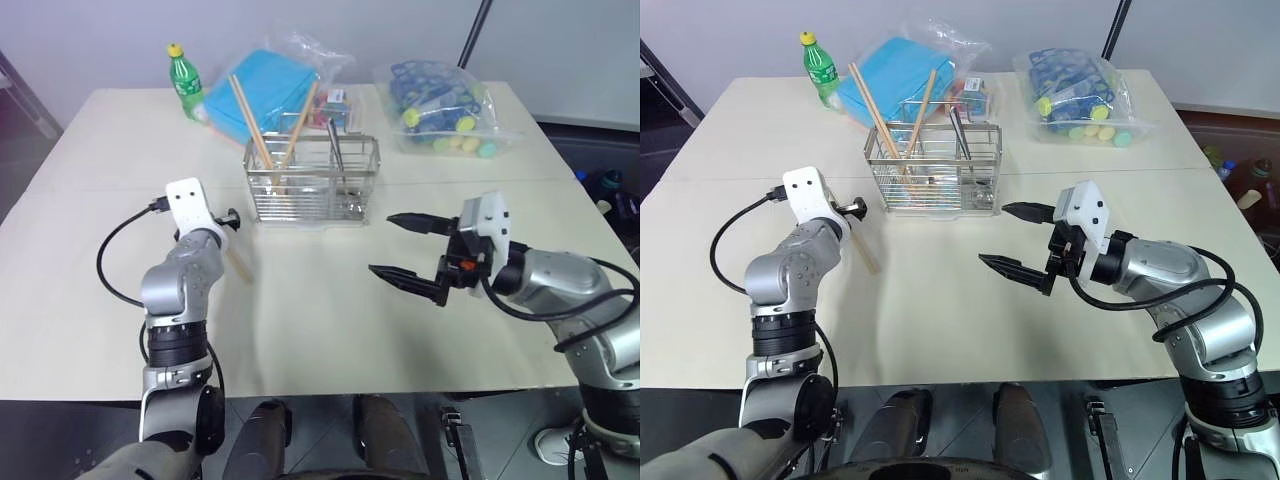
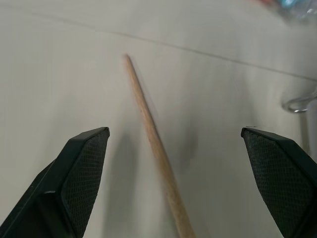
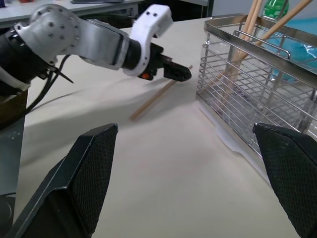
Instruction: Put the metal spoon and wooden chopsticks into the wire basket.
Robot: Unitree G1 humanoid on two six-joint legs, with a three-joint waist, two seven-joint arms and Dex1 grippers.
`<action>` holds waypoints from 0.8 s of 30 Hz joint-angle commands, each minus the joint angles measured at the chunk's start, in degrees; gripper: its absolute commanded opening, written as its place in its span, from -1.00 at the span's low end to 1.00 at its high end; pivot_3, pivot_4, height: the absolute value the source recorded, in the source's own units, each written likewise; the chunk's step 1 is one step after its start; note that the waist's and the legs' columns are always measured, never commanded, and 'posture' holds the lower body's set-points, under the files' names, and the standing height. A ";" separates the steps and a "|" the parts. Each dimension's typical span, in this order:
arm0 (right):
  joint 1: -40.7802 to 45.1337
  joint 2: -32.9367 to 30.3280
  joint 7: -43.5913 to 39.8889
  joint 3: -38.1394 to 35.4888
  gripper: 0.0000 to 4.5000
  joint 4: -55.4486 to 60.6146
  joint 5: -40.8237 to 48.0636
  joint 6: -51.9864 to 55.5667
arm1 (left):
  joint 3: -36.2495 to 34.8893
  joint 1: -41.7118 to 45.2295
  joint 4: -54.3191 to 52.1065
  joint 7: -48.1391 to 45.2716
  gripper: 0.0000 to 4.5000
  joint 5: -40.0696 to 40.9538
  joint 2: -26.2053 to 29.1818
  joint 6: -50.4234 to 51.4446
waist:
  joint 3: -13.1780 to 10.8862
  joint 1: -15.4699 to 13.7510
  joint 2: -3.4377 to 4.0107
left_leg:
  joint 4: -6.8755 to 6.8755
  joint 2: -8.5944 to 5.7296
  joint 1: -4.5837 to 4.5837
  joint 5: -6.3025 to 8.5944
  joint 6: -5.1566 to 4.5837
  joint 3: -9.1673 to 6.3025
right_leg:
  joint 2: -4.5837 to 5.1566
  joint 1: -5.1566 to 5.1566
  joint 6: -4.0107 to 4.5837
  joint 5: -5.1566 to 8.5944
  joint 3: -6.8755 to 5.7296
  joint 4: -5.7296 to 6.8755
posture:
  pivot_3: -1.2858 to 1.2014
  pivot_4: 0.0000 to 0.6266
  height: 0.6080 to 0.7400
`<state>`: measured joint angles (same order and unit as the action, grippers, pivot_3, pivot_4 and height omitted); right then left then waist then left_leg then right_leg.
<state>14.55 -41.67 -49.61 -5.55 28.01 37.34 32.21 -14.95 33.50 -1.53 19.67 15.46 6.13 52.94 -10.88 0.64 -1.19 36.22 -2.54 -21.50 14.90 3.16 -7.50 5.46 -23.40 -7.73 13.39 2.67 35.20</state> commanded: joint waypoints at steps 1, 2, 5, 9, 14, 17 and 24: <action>-0.16 -0.60 0.66 -2.06 1.00 2.51 0.85 -0.20 | -1.93 2.35 3.84 2.06 0.99 -1.91 -0.58 -2.18 | 0.00 -0.04 0.00 | 0.00 0.00 0.01 0.00 0.00 0.00 | 0.00 0.00 0.00 0.00 0.00 0.01 | 0.03 -0.52 1.00; -0.25 -0.63 0.74 -2.08 1.00 2.55 0.81 -0.25 | -2.31 2.74 4.90 2.40 0.99 -2.13 -0.88 -2.55 | 0.00 -0.02 0.00 | 0.00 0.00 0.01 0.00 0.00 0.00 | 0.00 0.00 0.00 0.00 0.00 0.00 | 0.03 -0.52 1.00; -0.48 -0.70 0.88 -2.22 1.00 2.57 0.72 -0.40 | -4.45 4.05 7.69 5.68 0.99 -2.86 -2.98 -3.19 | 0.00 -0.13 0.00 | 0.01 0.00 0.00 0.00 0.00 0.00 | 0.00 0.00 0.00 0.00 0.00 0.00 | 0.03 -0.52 1.00; -0.59 -0.83 1.02 -2.51 1.00 2.32 0.61 -0.51 | -5.90 4.72 8.94 8.48 0.99 -3.83 -4.91 -3.50 | 0.01 0.00 -0.01 | 0.00 0.00 0.01 0.00 0.00 0.01 | 0.01 0.01 -0.01 0.00 0.00 0.00 | 0.03 -0.52 1.00; -0.45 -1.38 0.85 -3.01 1.00 2.05 0.70 -0.25 | -7.83 5.23 9.99 12.42 0.99 -4.81 -7.05 -3.30 | 0.02 -0.01 -0.01 | 0.01 0.00 0.02 0.00 0.00 0.02 | 0.01 0.01 -0.01 0.00 0.00 0.00 | 0.03 -0.52 1.00; -0.40 -2.11 0.57 -3.65 1.00 1.65 0.94 -0.12 | -8.29 5.35 9.83 13.74 0.99 -5.03 -7.98 -3.08 | 0.03 0.02 0.00 | 0.00 0.00 0.03 0.00 0.01 0.03 | 0.01 0.01 -0.01 0.00 0.00 0.00 | 0.03 -0.52 1.00; -0.88 -2.80 0.50 -4.33 1.00 1.57 1.01 0.02 | -8.48 4.36 6.98 15.37 0.99 -6.16 -8.58 -0.21 | 0.04 0.07 0.01 | 0.00 0.00 0.05 0.00 0.00 0.04 | 0.01 0.02 -0.01 0.00 0.01 0.01 | 0.03 -0.52 1.00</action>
<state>13.59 -43.94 -48.98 -8.35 28.41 37.36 32.27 -22.15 39.05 5.98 33.85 10.20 -2.49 51.06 -10.85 0.70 -1.18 36.22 -2.54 -21.45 14.90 3.17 -7.46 5.47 -23.38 -7.75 13.39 2.67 35.20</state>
